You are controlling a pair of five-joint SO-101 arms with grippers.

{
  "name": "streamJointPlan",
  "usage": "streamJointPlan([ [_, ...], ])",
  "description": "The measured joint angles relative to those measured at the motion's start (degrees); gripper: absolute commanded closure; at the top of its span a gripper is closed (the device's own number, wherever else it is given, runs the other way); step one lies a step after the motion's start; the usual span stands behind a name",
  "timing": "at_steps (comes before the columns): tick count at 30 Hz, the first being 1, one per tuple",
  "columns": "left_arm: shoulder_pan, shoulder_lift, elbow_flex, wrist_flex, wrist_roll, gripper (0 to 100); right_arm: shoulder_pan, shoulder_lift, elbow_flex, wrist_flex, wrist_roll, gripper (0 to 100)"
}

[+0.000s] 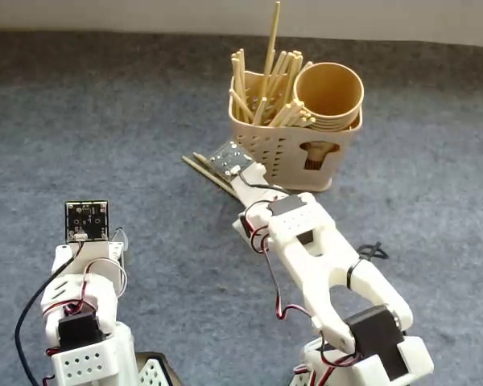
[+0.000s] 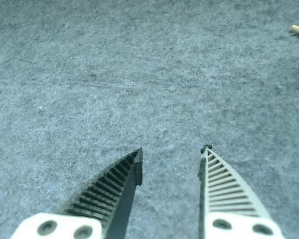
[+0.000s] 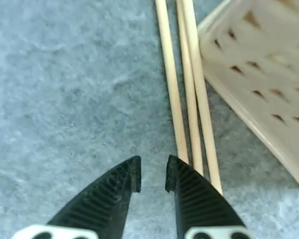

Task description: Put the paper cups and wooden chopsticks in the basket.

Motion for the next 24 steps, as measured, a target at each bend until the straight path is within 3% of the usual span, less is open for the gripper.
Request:
streamJointPlan([
  [16, 0.0, 0.0, 0.0, 0.0, 0.0, 81, 1.1, 0.0, 0.0, -5.9, 1.6, 90.7],
  [24, 0.0, 0.0, 0.0, 0.0, 0.0, 81, 1.1, 0.0, 0.0, -5.9, 10.4, 90.9],
])
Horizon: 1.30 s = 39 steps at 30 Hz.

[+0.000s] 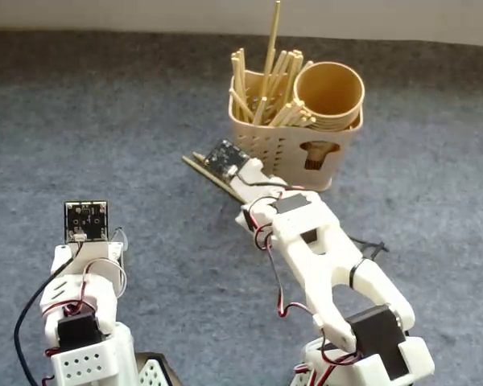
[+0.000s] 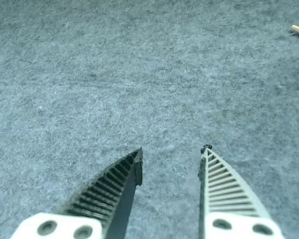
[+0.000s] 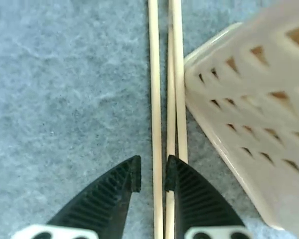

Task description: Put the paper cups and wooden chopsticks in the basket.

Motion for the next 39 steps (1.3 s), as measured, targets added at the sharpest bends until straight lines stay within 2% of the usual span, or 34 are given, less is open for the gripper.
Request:
streamJointPlan([
  [14, 0.0, 0.0, 0.0, 0.0, 0.0, 81, 0.6, 12.4, -5.4, -0.7, 0.6, 91.2],
  [19, 0.0, 0.0, 0.0, 0.0, 0.0, 81, 0.2, 12.4, -5.5, -0.4, 0.7, 99.6],
  [22, 0.0, 0.0, 0.0, 0.0, 0.0, 81, -1.8, 12.4, -5.5, 0.6, 0.7, 99.3],
  [28, 0.0, 0.0, 0.0, 0.0, 0.0, 81, -4.1, 12.4, -6.9, 6.3, 0.6, 99.3],
  [39, 0.0, 0.0, 0.0, 0.0, 0.0, 81, -5.5, 12.5, -10.5, 25.3, 0.5, 96.9],
])
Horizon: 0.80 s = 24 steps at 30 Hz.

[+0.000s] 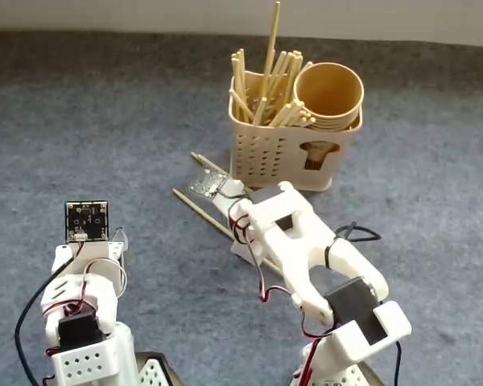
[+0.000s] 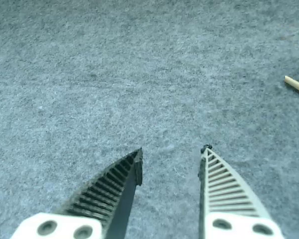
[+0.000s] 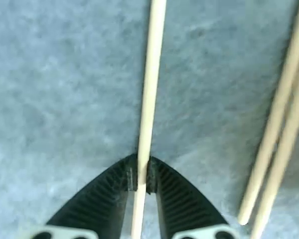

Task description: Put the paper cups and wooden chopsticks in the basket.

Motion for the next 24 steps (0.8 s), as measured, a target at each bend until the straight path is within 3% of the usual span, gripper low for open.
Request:
streamJointPlan([
  [5, 0.0, 0.0, 0.0, 0.0, 0.0, 81, -0.2, 0.1, -3.9, 6.2, -1.6, 84.3],
  [8, 0.0, 0.0, 0.0, 0.0, 0.0, 81, -1.0, 0.1, -5.1, 7.1, -6.2, 84.3],
  [13, 0.0, 0.0, 0.0, 0.0, 0.0, 81, -5.5, 0.1, -5.9, 6.8, -7.5, 84.3],
  [24, 0.0, 0.0, 0.0, 0.0, 0.0, 81, -7.8, 2.5, -6.1, -7.1, -7.7, 84.3],
])
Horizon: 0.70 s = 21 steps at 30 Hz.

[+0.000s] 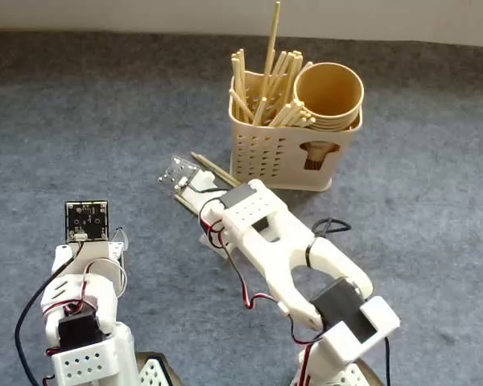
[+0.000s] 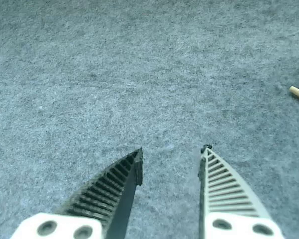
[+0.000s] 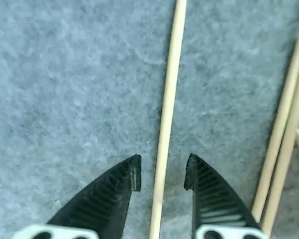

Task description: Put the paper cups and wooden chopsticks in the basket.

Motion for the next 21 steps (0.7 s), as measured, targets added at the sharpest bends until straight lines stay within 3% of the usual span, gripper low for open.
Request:
streamJointPlan([
  [3, 0.0, 0.0, 0.0, 0.0, 0.0, 81, 0.0, 3.4, -0.1, -1.0, 0.0, 85.8],
  [8, 0.0, 0.0, 0.0, 0.0, 0.0, 81, 0.4, 5.4, -0.9, -1.8, 0.0, 99.8],
  [21, 0.0, 0.0, 0.0, 0.0, 0.0, 81, 0.4, 2.1, 0.0, 1.5, -0.1, 99.3],
])
